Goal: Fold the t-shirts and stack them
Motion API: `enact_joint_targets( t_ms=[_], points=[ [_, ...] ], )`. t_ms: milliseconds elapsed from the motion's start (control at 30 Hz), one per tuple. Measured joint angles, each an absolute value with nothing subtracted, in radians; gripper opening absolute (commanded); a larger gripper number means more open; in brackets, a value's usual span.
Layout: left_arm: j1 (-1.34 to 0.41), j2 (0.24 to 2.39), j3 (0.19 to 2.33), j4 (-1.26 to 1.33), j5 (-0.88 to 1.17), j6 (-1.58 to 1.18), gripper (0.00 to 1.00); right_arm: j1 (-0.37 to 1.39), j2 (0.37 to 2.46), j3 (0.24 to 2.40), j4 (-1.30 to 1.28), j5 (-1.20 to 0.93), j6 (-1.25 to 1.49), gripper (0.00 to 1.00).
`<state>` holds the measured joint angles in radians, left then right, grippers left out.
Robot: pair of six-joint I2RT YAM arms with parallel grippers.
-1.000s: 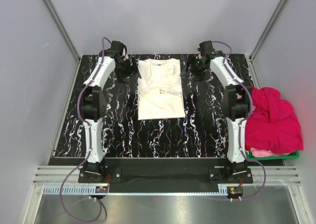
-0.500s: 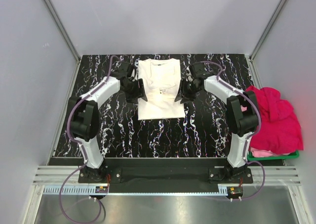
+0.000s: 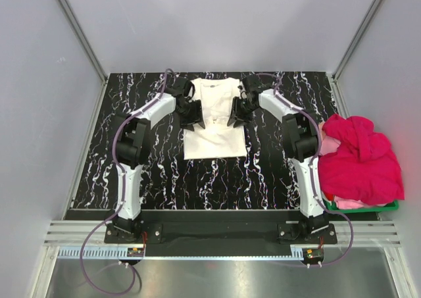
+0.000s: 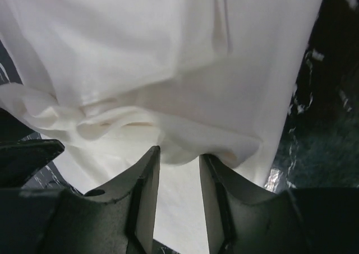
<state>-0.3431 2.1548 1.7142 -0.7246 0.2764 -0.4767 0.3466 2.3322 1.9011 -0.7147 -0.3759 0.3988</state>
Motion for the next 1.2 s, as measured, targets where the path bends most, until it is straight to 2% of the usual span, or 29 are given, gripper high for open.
enact_joint_targets(
  t_ms=[100, 233, 300, 367, 500, 767, 967, 1133, 1200],
  points=[
    [-0.336, 2.249, 1.879, -0.785, 0.268, -0.462, 0.58, 0.325, 2.409, 2.051, -0.743, -0.379, 0.405, 0.46],
    [-0.297, 2.401, 2.234, -0.878, 0.252, -0.453, 0.61, 0.277, 2.550, 2.352, -0.826, -0.380, 0.427, 0.55],
    [-0.259, 2.426, 2.343, -0.896, 0.249, -0.453, 0.64, 0.254, 2.599, 2.475, -0.847, -0.379, 0.439, 0.64],
    [-0.226, 2.403, 2.350, -0.892, 0.242, -0.450, 0.69, 0.234, 2.588, 2.485, -0.861, -0.377, 0.445, 0.74],
    [-0.174, 2.235, 2.112, -0.860, 0.219, -0.444, 0.70, 0.219, 2.403, 2.156, -0.784, -0.367, 0.453, 0.83],
    [-0.208, 1.828, 1.387, -0.682, 0.262, -0.489, 0.72, 0.225, 2.010, 1.480, -0.590, -0.440, 0.476, 0.80],
    [-0.215, 1.668, 1.019, -0.551, 0.297, -0.563, 0.73, 0.229, 1.895, 1.156, -0.442, -0.504, 0.521, 0.72],
    [-0.233, 1.617, 0.885, -0.462, 0.323, -0.619, 0.73, 0.250, 1.859, 1.057, -0.339, -0.555, 0.563, 0.61],
    [-0.239, 1.607, 0.865, -0.419, 0.336, -0.638, 0.72, 0.258, 1.859, 1.042, -0.308, -0.564, 0.573, 0.53]
  ],
)
